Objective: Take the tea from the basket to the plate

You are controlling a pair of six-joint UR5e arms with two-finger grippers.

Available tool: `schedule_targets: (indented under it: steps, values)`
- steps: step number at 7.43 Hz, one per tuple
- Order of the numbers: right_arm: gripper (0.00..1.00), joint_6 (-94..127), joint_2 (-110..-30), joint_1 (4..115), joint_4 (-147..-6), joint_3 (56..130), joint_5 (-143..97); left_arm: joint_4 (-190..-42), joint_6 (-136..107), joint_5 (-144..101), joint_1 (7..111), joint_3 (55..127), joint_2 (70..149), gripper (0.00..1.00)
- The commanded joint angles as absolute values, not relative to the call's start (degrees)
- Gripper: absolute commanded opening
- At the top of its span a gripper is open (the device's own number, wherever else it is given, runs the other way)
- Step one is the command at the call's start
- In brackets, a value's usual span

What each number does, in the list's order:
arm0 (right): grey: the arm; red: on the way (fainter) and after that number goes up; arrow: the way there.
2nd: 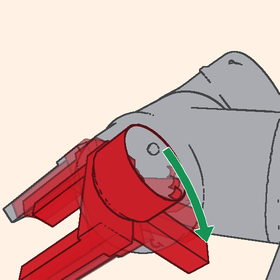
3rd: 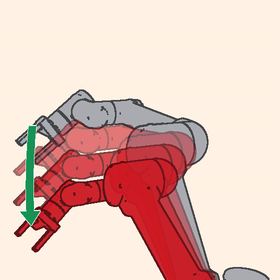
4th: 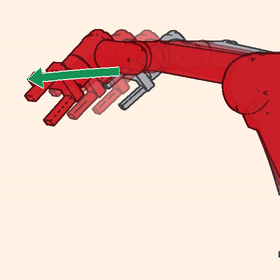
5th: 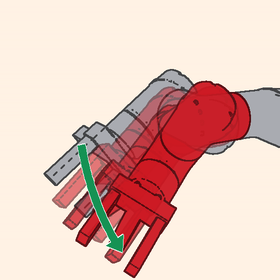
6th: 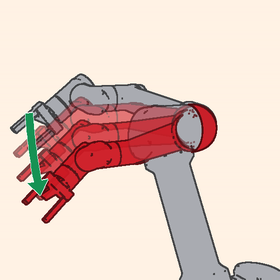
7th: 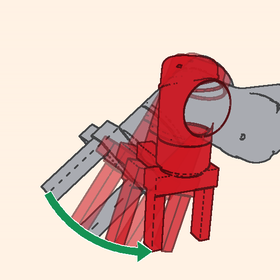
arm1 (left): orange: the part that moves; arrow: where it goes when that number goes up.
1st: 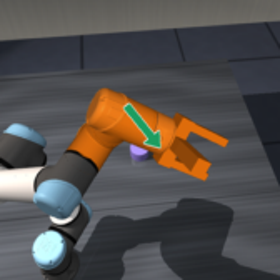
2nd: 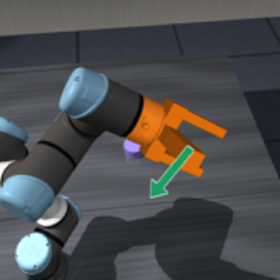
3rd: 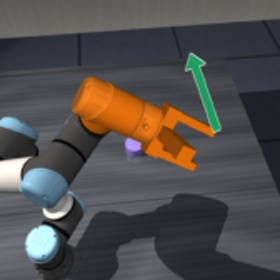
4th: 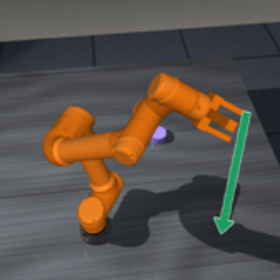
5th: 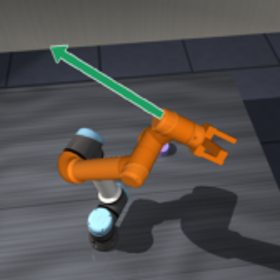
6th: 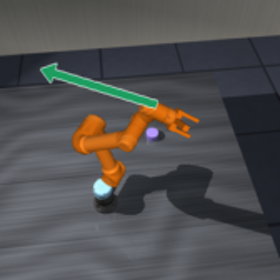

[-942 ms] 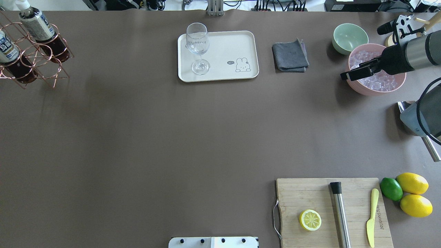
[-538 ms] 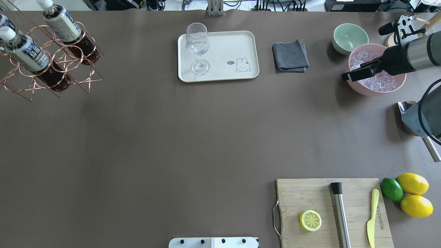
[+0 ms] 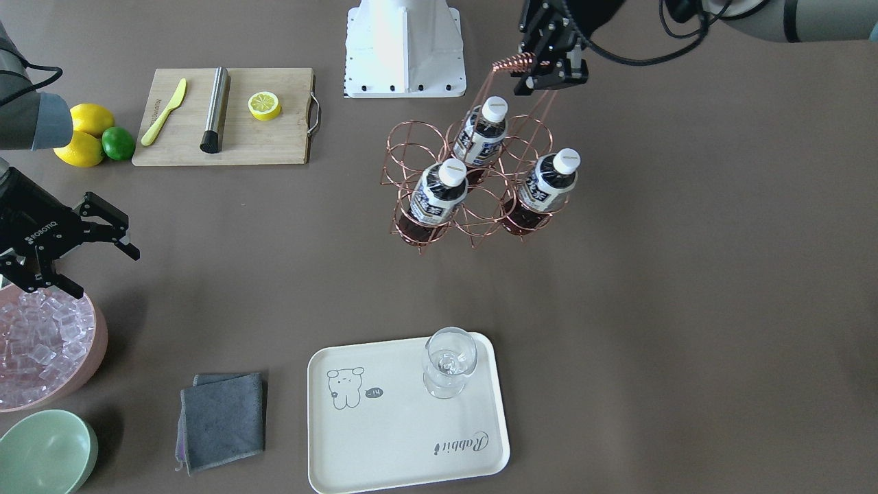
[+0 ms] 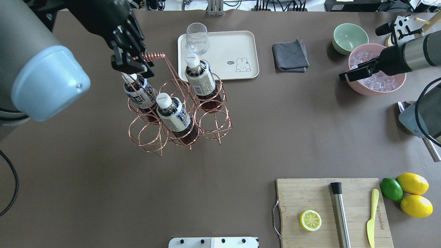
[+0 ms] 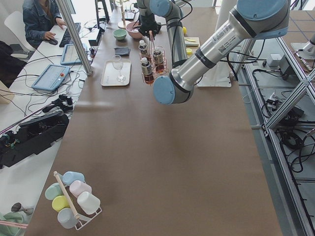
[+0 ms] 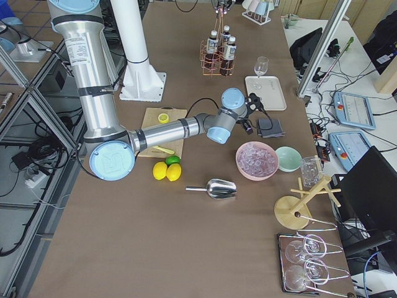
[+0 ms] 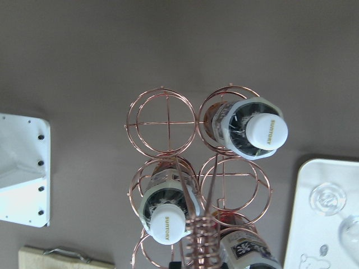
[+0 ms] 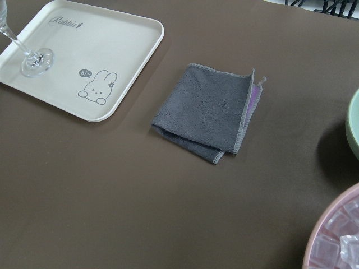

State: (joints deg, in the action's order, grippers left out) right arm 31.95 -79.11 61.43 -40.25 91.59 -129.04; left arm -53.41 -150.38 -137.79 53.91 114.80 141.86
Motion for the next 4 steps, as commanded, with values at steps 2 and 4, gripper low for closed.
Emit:
schedule_targets:
  steps: [2,4]
  values:
    - [1.00,31.90,-79.19,61.26,-40.17,91.67,-127.71,-65.73,-166.99,-131.61,39.87,109.00,147.21,0.00]
    - [1.00,31.90,-79.19,61.00,-40.17,91.67,-127.71,-70.38,-169.89,-125.34,35.08,110.64,144.08,0.00]
